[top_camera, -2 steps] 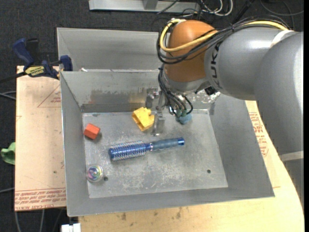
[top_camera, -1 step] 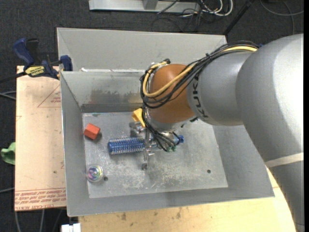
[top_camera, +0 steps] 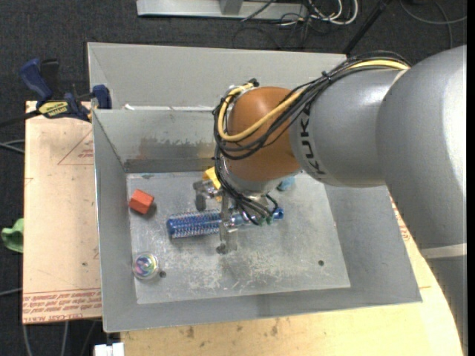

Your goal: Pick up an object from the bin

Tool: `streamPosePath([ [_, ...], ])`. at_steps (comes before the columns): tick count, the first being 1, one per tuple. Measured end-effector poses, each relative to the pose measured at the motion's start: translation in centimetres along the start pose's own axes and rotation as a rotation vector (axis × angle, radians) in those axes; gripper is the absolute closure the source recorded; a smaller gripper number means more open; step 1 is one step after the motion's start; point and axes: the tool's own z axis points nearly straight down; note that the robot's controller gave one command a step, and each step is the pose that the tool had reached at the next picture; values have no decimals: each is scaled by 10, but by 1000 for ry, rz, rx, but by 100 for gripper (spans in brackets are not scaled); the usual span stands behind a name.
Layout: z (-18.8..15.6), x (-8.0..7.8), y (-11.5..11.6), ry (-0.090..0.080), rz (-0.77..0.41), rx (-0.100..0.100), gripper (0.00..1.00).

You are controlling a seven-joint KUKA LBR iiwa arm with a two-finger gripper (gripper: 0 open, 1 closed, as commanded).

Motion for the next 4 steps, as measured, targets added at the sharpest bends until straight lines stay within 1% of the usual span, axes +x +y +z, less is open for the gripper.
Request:
streamPosePath([
  [1,1,-1,-17,2,120,1,0],
  [2,32,-2,-18,5,276,0,0],
  [3,32,-2,-17,4,275,0,0],
  [4,32,-2,-17,4,276,0,100],
])
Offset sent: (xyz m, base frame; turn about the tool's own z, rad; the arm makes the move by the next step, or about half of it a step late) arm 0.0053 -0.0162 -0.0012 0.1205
